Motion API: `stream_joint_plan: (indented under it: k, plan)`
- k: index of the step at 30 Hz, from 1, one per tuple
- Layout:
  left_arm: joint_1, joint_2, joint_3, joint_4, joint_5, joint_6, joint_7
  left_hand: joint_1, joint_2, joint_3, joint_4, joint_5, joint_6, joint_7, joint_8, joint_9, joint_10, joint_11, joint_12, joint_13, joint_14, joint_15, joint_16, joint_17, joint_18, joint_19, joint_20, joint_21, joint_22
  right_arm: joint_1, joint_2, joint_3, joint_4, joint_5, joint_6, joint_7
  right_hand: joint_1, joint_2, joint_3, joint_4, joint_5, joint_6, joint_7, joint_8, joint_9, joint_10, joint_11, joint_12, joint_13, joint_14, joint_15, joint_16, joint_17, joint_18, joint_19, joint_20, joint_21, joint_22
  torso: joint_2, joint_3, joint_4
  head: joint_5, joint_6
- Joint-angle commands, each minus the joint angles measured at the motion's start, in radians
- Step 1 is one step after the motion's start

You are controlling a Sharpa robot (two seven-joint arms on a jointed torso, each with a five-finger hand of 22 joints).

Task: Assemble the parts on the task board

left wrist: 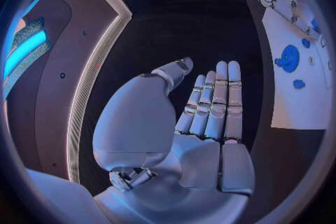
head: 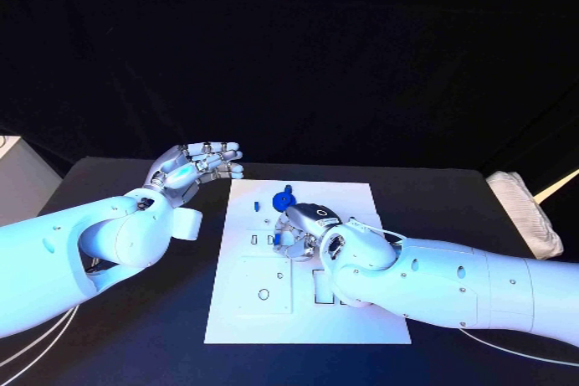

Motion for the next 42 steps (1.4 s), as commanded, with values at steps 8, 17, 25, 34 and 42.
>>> stream_joint_plan:
  k: [8, 17, 25, 34, 42]
  plan:
    - [0.001, 0.000, 0.001, 0.001, -0.003, 0.023, -0.001, 0.001, 0.004, 0.002, -0.001, 0.000, -0.007, 0.019, 0.002, 0.001, -0.007, 0.001, 0.005, 0.000, -0.010, 0.002, 0.002, 0.002, 0.001, -0.010, 0.000, 0.006, 0.002, 0.000, -0.001, 0.000, -0.005, 0.019, -0.015, 0.034, 0.009, -0.018, -0.097, 0.034, -0.008, -0.045, 0.011, -0.027, -0.012, 0.033, 0.016, -0.058, 0.185, 0.096, 0.016, -0.012, 0.225, 0.012, 0.053, 0.018, -0.037, 0.190, -0.001, -0.0004, -0.0005, -0.005, 0.000]
    - [0.001, 0.000, 0.001, -0.001, -0.012, 0.026, -0.004, 0.001, 0.003, 0.002, -0.002, 0.000, -0.008, 0.019, 0.002, 0.001, -0.008, 0.002, 0.005, 0.000, -0.014, 0.003, 0.000, 0.002, 0.001, -0.012, 0.001, 0.007, 0.003, -0.001, -0.013, 0.000, 0.008, 0.036, -0.051, 0.072, 0.103, 0.023, -0.392, 0.178, -0.004, -0.058, 0.016, -0.034, -0.019, 0.028, 0.020, -0.065, 0.179, 0.098, 0.015, -0.011, 0.230, 0.011, 0.057, 0.024, -0.038, 0.194, 0.000, 0.0003, -0.0003, -0.002, -0.001]
    - [0.000, 0.008, 0.000, -0.025, -0.114, 0.033, -0.084, -0.059, -0.004, -0.015, 0.048, 0.001, 0.003, 0.007, 0.012, 0.008, 0.073, -0.025, 0.062, 0.023, 0.110, -0.034, 0.157, 0.092, 0.007, 0.059, -0.025, 0.095, 0.046, 0.021, -0.095, 0.009, 0.082, 0.154, -0.132, 0.200, 0.145, 0.063, -0.417, 0.186, 0.050, -0.047, 0.012, -0.028, -0.019, 0.038, 0.018, -0.049, 0.188, 0.101, 0.018, -0.005, 0.242, 0.008, 0.064, 0.020, -0.024, 0.204, -0.007, 0.0030, -0.0028, 0.005, 0.007]
    - [0.001, 0.030, -0.001, -0.071, -0.388, 0.121, -0.428, -0.099, -0.002, -0.030, 0.140, 0.007, 0.039, -0.094, 0.256, 0.157, 0.093, -0.121, 0.612, 0.416, 0.322, -0.127, 0.886, 0.669, -0.013, 0.221, -0.113, 0.445, 0.316, 0.126, -0.228, 0.015, 0.112, 0.484, -0.068, 0.330, 0.180, 0.087, -0.393, 0.181, 0.071, -0.041, 0.010, -0.018, -0.016, 0.029, 0.015, -0.062, 0.180, 0.098, 0.015, -0.010, 0.231, 0.013, 0.054, 0.017, -0.047, 0.190, -0.041, 0.0137, -0.0084, 0.020, -0.001]
    - [0.024, 0.086, -0.002, -0.108, -0.675, 0.281, -0.721, -0.130, -0.023, -0.049, 0.238, 0.002, -0.013, -0.101, 0.385, 0.259, 0.094, -0.134, 0.933, 0.700, 0.422, -0.136, 1.079, 0.881, -0.053, 0.355, -0.120, 0.629, 0.570, 0.175, -0.310, 0.015, 0.110, 0.616, -0.040, 0.351, 0.182, 0.091, -0.390, 0.182, 0.075, -0.042, 0.010, -0.017, -0.016, 0.028, 0.015, -0.064, 0.179, 0.097, 0.015, -0.011, 0.229, 0.014, 0.052, 0.017, -0.050, 0.188, -0.064, 0.0257, -0.0057, 0.034, -0.019]
